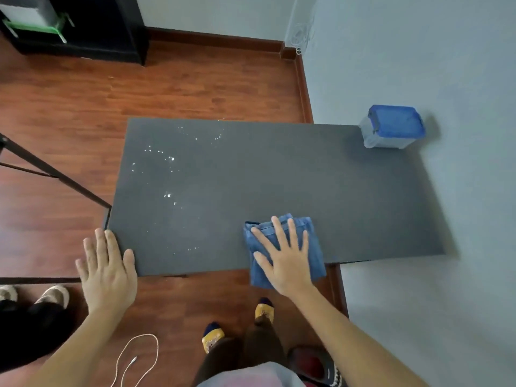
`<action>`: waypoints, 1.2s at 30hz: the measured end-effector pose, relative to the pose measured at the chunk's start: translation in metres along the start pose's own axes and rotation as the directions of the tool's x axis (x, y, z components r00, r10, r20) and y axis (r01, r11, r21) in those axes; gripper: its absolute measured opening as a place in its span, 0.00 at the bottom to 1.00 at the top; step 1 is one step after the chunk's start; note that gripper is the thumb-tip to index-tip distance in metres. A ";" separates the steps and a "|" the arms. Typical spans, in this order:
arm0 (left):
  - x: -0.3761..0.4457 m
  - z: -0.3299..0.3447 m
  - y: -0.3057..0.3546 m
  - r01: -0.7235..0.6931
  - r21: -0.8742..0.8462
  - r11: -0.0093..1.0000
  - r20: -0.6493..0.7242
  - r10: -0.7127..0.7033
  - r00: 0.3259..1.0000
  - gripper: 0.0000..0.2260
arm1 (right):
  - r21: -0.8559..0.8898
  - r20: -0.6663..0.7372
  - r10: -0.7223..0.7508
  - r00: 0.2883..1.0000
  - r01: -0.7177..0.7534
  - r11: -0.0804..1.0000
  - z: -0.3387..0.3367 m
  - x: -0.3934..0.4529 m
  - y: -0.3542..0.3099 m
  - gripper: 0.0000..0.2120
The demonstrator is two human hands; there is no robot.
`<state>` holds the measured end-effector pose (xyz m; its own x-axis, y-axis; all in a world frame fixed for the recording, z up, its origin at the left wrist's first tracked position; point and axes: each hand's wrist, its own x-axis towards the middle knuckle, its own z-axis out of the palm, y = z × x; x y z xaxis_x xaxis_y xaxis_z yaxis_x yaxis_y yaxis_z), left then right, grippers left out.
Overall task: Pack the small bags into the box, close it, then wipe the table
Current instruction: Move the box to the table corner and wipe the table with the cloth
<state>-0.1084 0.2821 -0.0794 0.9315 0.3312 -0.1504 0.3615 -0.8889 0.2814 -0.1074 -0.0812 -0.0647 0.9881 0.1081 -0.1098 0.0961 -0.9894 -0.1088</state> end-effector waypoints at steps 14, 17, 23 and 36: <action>0.001 -0.007 0.005 -0.037 0.018 0.999 0.024 0.036 0.999 0.27 | 0.047 0.073 0.184 0.980 -0.187 0.981 0.000 0.108 -0.112 0.27; -0.001 -0.010 -0.002 -0.052 0.036 0.998 0.068 0.050 0.996 0.29 | 0.022 0.082 -0.265 0.961 0.264 0.964 0.005 0.068 -0.147 0.25; 0.000 -0.012 -0.002 -0.079 0.022 0.997 0.053 0.078 0.996 0.28 | -0.042 0.151 -0.228 0.962 0.237 0.971 -0.012 0.018 -0.024 0.25; 0.002 -0.011 -0.006 -0.067 0.025 0.997 0.097 0.065 0.993 0.27 | -0.064 0.044 -0.569 0.821 0.571 0.819 0.013 0.027 -0.113 0.23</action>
<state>-0.1083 0.2914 -0.0705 0.9446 0.2406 -0.2234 0.2968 -0.9167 0.2674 -0.0929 0.0349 -0.0681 0.7512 0.6562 -0.0716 0.6505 -0.7543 -0.0886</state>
